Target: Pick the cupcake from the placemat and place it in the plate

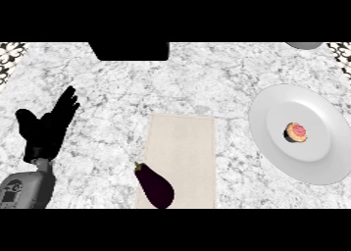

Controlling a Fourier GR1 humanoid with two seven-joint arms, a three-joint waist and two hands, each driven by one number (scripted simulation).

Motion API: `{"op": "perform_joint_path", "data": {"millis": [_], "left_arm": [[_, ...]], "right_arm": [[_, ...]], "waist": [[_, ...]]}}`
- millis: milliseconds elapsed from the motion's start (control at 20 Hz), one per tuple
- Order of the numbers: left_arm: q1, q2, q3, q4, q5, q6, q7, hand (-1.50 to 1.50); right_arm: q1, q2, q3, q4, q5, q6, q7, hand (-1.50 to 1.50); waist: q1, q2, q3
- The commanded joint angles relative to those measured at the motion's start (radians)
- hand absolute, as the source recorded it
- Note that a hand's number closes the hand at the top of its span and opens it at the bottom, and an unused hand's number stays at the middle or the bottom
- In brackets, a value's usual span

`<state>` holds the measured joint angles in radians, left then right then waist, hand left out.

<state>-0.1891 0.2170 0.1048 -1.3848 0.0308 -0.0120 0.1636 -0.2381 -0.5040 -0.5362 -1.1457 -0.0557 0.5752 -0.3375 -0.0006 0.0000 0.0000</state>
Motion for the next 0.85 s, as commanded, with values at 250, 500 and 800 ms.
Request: {"op": "perform_joint_path", "data": {"millis": [250,500,800], "left_arm": [[-0.009,-0.045,-0.026,-0.005,-0.041,0.019,0.004,0.0],[-0.019,0.004,0.026,-0.006,-0.015,-0.015,0.014,0.0],[-0.044,0.011,0.043,0.001,0.01,-0.043,0.026,0.0]], "right_arm": [[-0.024,-0.074,-0.001,0.195,0.036,-0.012,-0.158,-1.5],[-0.066,-0.189,0.023,0.387,0.118,-0.005,-0.3,-1.5],[-0.134,-0.268,0.057,0.567,0.156,0.001,-0.359,-1.5]], "waist": [[0.001,0.001,0.0],[0.005,0.002,0.001],[0.008,0.003,0.001]]}}
